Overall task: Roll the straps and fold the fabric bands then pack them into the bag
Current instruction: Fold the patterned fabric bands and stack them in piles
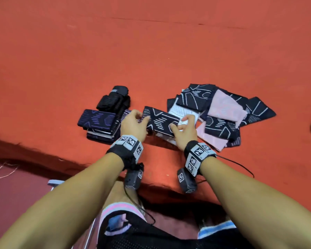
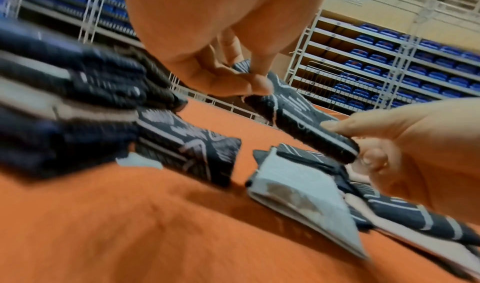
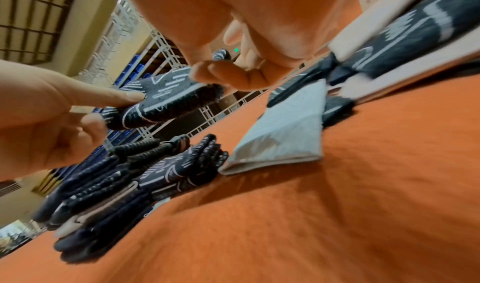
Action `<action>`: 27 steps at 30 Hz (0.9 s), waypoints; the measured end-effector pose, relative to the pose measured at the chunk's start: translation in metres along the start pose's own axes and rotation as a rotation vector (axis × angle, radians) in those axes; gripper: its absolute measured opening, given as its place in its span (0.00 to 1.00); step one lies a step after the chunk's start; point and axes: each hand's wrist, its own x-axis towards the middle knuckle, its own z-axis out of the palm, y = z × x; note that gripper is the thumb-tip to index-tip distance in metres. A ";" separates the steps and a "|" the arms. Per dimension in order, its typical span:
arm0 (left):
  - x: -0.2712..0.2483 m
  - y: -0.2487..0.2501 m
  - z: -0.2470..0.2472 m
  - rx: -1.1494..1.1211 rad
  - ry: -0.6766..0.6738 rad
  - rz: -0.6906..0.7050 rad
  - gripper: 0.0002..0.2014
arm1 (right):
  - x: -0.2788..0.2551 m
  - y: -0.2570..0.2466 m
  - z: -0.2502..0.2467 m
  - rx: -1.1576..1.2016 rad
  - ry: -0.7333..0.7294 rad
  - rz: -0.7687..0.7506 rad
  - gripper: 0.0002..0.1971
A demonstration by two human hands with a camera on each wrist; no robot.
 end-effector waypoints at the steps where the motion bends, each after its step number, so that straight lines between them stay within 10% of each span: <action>1: 0.009 -0.001 -0.008 -0.002 -0.010 -0.018 0.09 | 0.005 -0.007 0.011 -0.012 -0.031 -0.020 0.16; 13: 0.069 -0.024 -0.018 0.330 0.017 -0.155 0.15 | 0.042 -0.010 0.101 -0.094 -0.204 -0.025 0.06; 22: 0.052 -0.033 -0.002 0.586 -0.087 0.088 0.20 | 0.050 0.004 0.109 -0.256 -0.189 -0.126 0.08; 27: 0.057 -0.040 0.003 0.507 -0.229 -0.145 0.21 | 0.048 0.006 0.104 -0.289 -0.204 -0.130 0.08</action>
